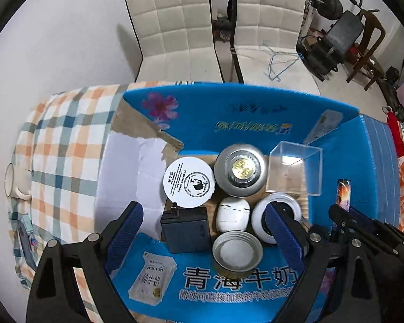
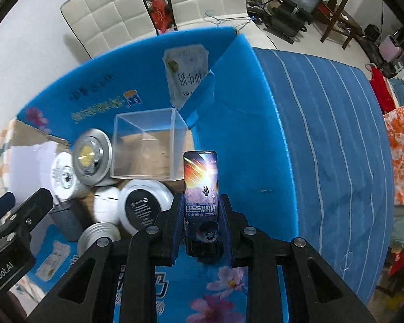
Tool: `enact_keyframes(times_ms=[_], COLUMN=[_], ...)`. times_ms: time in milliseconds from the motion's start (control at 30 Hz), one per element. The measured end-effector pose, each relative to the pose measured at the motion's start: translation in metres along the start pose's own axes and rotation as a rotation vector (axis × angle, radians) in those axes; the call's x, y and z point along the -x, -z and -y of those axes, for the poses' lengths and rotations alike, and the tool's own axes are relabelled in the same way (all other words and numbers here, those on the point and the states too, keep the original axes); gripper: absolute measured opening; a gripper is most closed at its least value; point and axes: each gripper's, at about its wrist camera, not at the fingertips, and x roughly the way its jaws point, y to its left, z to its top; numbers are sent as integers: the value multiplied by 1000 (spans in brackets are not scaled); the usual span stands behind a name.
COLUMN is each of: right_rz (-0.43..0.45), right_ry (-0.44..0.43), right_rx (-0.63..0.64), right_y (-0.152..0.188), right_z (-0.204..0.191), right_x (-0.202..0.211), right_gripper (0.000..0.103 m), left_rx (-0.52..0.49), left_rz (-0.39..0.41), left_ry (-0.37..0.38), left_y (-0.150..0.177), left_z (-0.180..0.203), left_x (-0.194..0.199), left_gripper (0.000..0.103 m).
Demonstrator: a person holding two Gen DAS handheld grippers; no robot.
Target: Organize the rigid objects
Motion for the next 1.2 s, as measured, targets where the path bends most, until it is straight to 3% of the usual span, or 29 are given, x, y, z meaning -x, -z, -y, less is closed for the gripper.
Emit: enact_keyframes(times_ms=[233,667,767,900,1067,1133,1200], right_rz=[-19,-64,-63,-33,35,62,81], right_ry=[43,42,37,25,4,-22,-35], right_rx=[16,33,36,39,65,76,81], right_y=[0,-2,-1,4,19,27,34], right_z=[-9,-16,-14,-10,-7,-4,-3], right_x=[-16,-25,-15,12,64,89,109], right_gripper=[27,30,40,78,84,93,93], left_rx=[-32,-43,-30,-16,-1,7,11], left_rz=[-38,-57,-55,-45,-19,-5,12], left_ry=[6,7,9,13,24,31,38], left_y=[0,4,6,8,15,19,24], left_z=[2,5,1,-5,-11,-12,-13], left_x=[-24,-31,-26,-13,17,35,52], left_gripper=[93,93,93,93,93,93,93])
